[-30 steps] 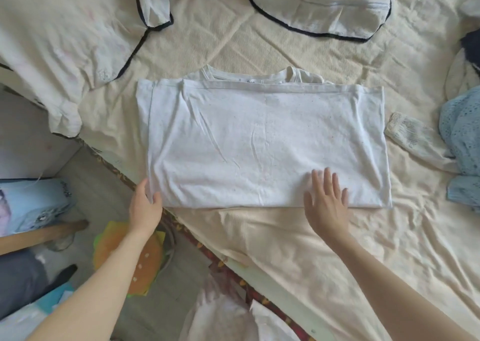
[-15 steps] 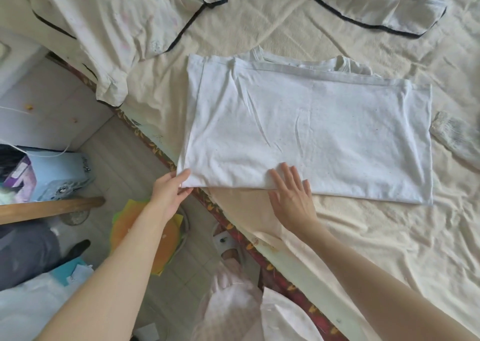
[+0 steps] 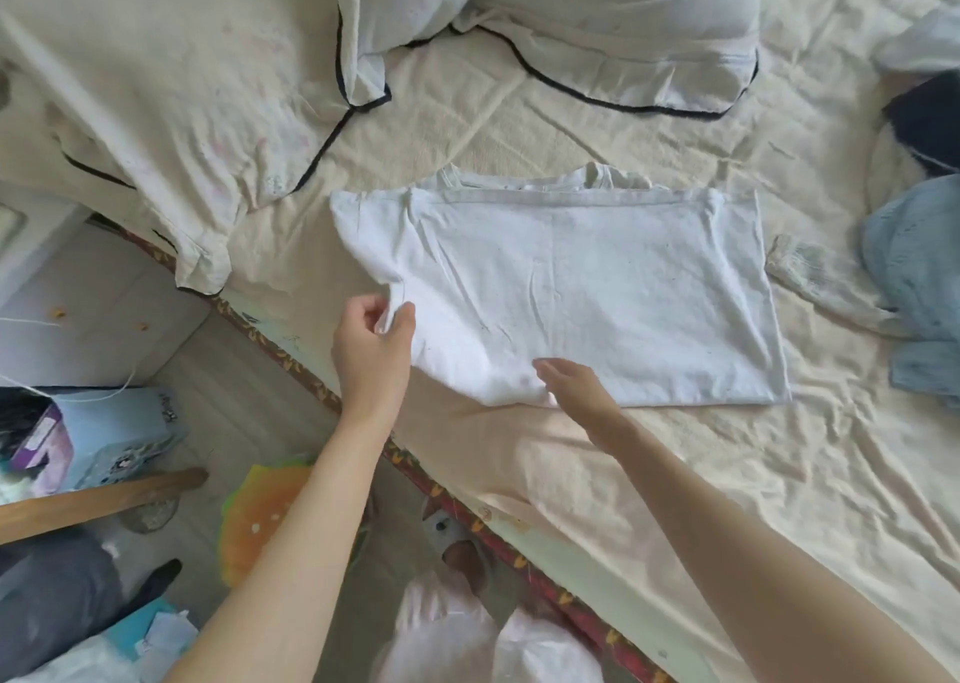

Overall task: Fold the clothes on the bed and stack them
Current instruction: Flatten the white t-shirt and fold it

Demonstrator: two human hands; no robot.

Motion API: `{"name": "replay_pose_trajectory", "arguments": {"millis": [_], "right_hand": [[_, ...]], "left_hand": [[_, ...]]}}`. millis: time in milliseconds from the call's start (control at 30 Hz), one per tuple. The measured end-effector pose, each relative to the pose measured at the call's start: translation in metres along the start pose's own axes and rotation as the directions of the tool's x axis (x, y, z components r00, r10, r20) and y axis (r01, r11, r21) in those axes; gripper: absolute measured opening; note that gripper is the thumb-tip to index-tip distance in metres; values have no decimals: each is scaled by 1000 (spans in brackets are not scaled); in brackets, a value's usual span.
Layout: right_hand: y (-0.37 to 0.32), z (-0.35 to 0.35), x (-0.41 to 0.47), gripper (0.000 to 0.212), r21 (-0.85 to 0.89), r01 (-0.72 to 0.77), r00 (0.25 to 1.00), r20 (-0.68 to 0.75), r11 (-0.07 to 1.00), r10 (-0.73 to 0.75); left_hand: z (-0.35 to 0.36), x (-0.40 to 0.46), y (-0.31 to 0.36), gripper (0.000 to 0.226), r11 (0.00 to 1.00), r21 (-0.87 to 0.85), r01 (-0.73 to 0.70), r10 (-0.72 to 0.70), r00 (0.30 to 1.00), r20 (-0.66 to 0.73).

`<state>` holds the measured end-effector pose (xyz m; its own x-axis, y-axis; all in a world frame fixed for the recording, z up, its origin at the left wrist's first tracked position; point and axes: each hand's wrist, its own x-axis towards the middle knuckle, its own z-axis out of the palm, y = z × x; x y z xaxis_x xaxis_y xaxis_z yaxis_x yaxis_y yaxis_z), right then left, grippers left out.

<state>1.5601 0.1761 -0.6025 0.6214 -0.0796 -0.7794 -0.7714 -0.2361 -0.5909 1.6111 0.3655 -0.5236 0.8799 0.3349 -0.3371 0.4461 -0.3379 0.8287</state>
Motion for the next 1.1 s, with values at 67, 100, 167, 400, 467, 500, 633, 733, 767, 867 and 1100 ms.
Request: {"name": "replay_pose_trajectory", "arguments": {"millis": [67,100,167,400,467,500,633,733,767,867,1100], "right_hand": [[-2,-29,-7,25,393,-94,996,34,915,88],[-2,-47,-9,22,525,-103,995,41,845,95],[2,-89,-13,24,695,-63,995,-7,716,95],[51,-220,-10,39,867,90,975,-177,490,133],[70,-232,-5,36,798,28,980,-142,602,142],[79,-234,-2,30,750,-7,975,-142,662,172],[101,-235,15,16,561,-58,925,-281,826,256],[106,-233,24,23,419,-64,900,-367,906,233],[109,-233,24,20,398,-78,891,-384,914,243],[121,-231,22,7,356,-117,871,-412,927,268],[139,-240,19,10,366,-168,854,-410,915,321]], "left_hand": [[36,-8,31,12,992,71,-103,102,994,26],[57,-14,46,10,983,100,-151,147,988,50],[104,-28,73,11,959,143,-245,230,967,114],[259,-115,75,31,834,111,-541,351,674,650],[277,-128,46,40,751,190,-632,232,522,820],[278,-127,30,43,690,245,-681,192,499,845],[253,-102,-23,44,457,501,-735,181,629,756],[224,-88,-47,40,327,611,-721,118,672,731],[218,-86,-51,38,314,620,-719,99,674,732],[204,-83,-62,34,273,615,-739,176,667,724],[190,-79,-74,29,328,490,-807,376,588,716]]}}
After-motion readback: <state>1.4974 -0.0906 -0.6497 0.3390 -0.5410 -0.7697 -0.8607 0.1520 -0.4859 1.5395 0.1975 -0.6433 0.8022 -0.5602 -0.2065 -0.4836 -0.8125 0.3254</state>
